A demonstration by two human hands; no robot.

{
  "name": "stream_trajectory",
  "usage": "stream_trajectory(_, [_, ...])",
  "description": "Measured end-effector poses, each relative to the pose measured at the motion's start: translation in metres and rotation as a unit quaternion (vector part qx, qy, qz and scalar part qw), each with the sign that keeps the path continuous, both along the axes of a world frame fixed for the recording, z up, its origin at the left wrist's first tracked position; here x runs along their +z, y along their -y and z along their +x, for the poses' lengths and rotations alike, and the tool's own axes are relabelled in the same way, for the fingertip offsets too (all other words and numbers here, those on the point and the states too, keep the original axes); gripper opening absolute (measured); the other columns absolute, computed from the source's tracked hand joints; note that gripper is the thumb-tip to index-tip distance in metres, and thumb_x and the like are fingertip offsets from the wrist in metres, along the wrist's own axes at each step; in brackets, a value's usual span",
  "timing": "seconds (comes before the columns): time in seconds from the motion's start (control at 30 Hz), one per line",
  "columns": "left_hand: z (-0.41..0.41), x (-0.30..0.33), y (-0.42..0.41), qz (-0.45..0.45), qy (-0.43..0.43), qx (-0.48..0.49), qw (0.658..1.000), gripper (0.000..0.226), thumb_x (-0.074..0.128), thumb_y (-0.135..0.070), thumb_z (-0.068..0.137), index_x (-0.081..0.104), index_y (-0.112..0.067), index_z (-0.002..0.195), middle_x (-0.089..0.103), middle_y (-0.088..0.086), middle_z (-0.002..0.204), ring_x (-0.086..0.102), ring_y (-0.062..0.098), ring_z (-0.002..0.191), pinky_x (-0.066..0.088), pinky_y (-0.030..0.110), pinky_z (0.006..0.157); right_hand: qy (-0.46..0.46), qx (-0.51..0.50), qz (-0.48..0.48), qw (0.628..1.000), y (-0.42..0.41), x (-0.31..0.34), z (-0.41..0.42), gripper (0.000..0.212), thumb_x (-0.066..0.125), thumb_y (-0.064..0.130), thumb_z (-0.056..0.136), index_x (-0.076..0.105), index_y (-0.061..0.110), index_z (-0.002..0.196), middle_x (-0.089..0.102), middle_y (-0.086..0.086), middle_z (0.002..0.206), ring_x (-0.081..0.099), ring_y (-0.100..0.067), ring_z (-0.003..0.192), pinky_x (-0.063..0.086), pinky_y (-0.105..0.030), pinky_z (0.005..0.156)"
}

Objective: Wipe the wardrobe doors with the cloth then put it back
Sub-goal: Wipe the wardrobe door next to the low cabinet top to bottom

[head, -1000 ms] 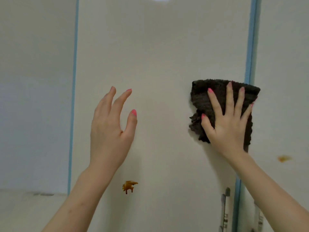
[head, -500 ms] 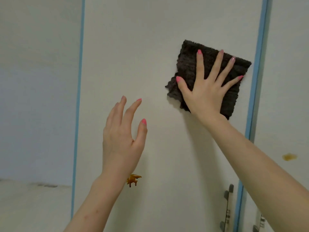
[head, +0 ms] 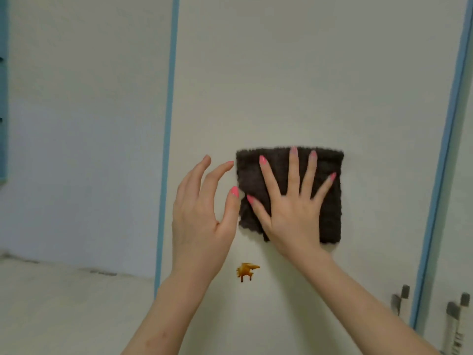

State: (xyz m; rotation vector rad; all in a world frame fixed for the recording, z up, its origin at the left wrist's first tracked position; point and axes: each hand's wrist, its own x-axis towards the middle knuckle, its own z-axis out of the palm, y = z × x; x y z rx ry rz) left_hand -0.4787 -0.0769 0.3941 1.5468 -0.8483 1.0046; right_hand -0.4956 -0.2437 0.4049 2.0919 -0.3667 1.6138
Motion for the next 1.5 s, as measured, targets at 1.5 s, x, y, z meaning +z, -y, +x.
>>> stream_trajectory(1.5, [0.047,-0.042,-0.029,-0.025,-0.011,-0.109,0.994,0.034,0.043,-0.033,0.087,0.057,-0.029,0.117,0.048,-0.008,0.133,0.041,0.009,0.125,0.029,0.022,0.104,0.015,-0.008,-0.009,1.000,-0.059,-0.039,0.046,0.052,0.032,0.049,0.097,0.029,0.035,0.147,0.022,-0.013,0.156,0.015,-0.033,0.146,0.005,-0.064,0.113])
